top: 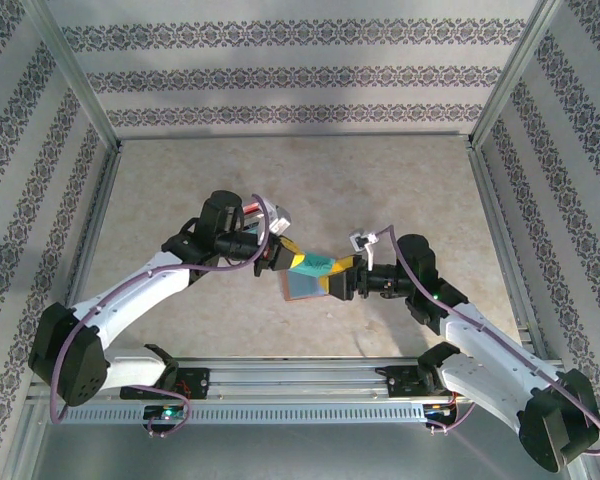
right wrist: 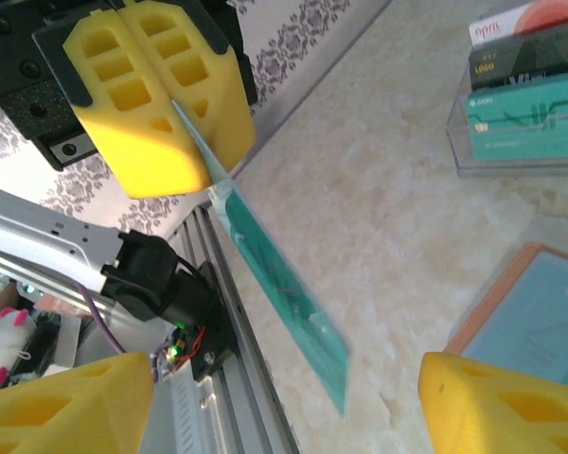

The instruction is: Take the credit cards out of the card holder

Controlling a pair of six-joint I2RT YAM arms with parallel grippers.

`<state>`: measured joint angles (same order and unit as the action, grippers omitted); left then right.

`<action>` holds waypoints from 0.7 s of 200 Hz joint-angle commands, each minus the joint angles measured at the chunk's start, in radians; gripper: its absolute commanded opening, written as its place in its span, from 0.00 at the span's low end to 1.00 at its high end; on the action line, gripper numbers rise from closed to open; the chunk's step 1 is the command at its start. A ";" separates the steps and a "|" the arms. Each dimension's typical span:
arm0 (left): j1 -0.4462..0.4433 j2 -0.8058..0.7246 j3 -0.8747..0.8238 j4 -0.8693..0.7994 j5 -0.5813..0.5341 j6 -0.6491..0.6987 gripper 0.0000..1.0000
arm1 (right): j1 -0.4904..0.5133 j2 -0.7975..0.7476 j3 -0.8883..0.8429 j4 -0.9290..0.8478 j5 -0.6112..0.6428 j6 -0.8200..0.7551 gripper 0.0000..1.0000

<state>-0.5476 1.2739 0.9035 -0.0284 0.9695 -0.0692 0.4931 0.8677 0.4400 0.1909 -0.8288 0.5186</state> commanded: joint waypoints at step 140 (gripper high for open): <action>0.040 0.104 0.335 -0.582 0.000 0.371 0.69 | 0.030 0.017 0.073 -0.059 -0.020 -0.086 0.00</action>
<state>-0.5152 1.3434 1.1107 -0.2714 0.9913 0.0353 0.5087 0.8856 0.4637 0.2203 -0.8246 0.5056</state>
